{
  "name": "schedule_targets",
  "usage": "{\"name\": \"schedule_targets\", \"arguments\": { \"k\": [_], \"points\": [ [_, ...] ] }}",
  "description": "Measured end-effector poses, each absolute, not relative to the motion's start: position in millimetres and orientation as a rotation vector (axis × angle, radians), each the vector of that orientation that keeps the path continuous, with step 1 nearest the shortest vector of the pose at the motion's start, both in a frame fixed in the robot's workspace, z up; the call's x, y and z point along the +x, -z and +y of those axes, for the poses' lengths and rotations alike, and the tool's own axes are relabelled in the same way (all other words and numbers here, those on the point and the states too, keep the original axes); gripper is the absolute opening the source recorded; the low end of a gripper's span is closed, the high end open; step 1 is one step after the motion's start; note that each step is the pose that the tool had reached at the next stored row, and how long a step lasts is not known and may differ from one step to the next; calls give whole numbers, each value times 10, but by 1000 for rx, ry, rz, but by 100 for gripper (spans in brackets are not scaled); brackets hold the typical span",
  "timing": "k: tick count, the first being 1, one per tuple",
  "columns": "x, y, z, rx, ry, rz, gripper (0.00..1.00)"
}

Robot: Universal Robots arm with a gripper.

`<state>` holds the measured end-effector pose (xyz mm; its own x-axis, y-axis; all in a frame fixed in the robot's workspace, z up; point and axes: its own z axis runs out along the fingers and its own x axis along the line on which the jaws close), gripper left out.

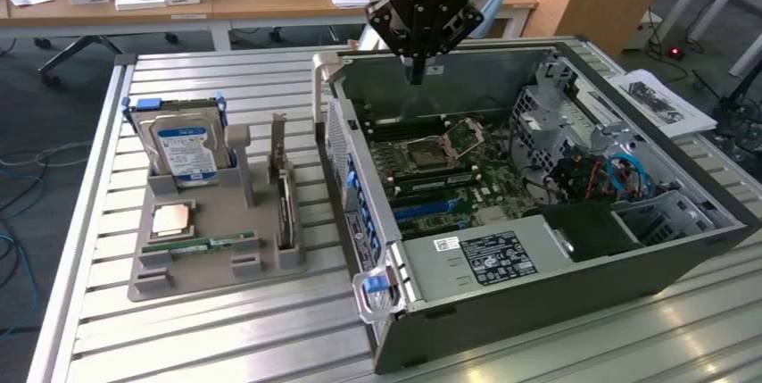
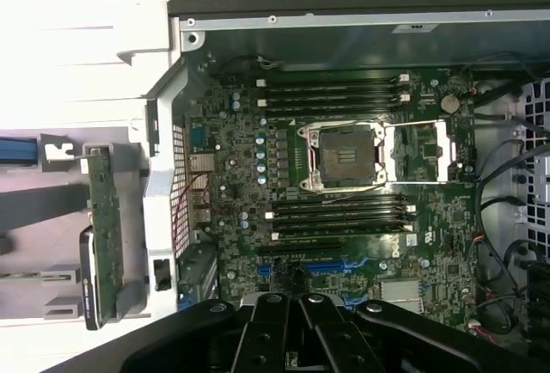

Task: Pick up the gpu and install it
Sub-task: 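Reach for the gpu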

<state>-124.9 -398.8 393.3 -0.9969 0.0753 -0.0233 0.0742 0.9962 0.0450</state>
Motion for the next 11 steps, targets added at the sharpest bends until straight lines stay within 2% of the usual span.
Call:
{"name": "schedule_targets", "arguments": {
  "k": [11],
  "points": [
    [-1321, -3933, -3989, 117, -69, 3114, 11]
  ]
}}
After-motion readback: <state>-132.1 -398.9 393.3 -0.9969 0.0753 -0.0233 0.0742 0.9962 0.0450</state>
